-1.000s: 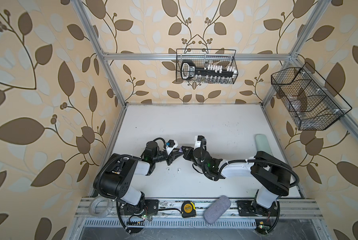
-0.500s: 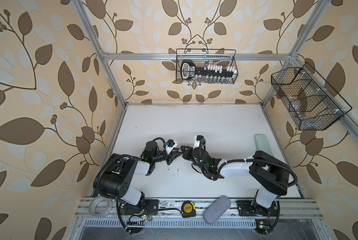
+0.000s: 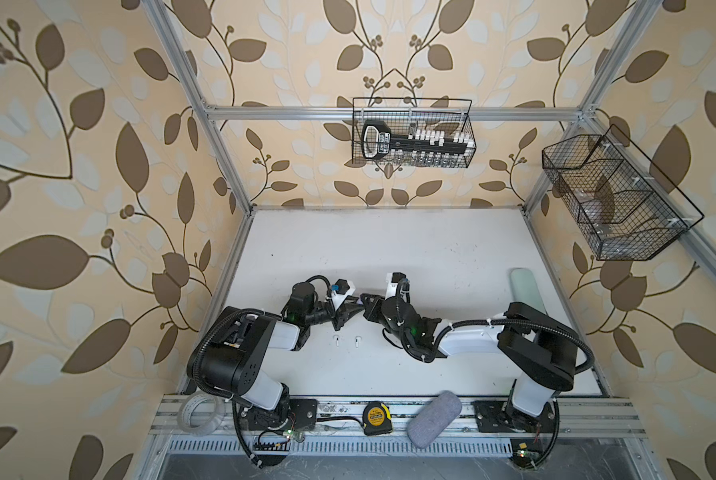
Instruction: Insert the wireless bluetooth earbuds into the charging case
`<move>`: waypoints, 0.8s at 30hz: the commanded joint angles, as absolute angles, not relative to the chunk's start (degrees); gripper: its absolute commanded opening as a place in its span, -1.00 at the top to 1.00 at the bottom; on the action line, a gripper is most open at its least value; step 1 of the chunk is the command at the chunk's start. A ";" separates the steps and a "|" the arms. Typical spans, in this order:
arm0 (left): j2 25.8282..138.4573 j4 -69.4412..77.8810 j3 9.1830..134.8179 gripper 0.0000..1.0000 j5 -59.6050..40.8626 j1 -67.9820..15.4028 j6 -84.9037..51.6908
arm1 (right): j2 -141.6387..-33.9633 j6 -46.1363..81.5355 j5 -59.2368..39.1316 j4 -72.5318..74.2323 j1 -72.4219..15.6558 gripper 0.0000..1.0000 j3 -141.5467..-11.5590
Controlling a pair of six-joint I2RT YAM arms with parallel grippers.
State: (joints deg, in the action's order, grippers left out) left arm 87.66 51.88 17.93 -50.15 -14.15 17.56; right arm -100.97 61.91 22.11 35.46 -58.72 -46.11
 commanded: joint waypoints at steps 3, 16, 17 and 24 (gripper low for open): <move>87.62 56.50 19.14 1.00 -51.24 -13.80 16.92 | -102.12 61.62 18.49 33.35 -60.94 0.79 -48.08; 87.85 56.87 19.16 1.00 -51.85 -13.54 16.77 | -102.36 60.83 17.41 32.26 -61.17 0.72 -48.42; 87.84 56.80 19.15 1.00 -51.86 -13.54 16.78 | -102.39 60.82 17.36 32.26 -61.09 0.72 -48.43; 87.71 56.27 19.16 1.00 -52.47 -13.54 17.40 | -102.05 60.67 16.86 32.51 -60.69 0.68 -48.11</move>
State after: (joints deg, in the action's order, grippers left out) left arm 87.96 51.62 17.91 -50.94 -13.78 16.51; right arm -101.01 60.82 22.09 33.41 -59.13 -46.94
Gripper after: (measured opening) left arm 0.223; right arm 0.159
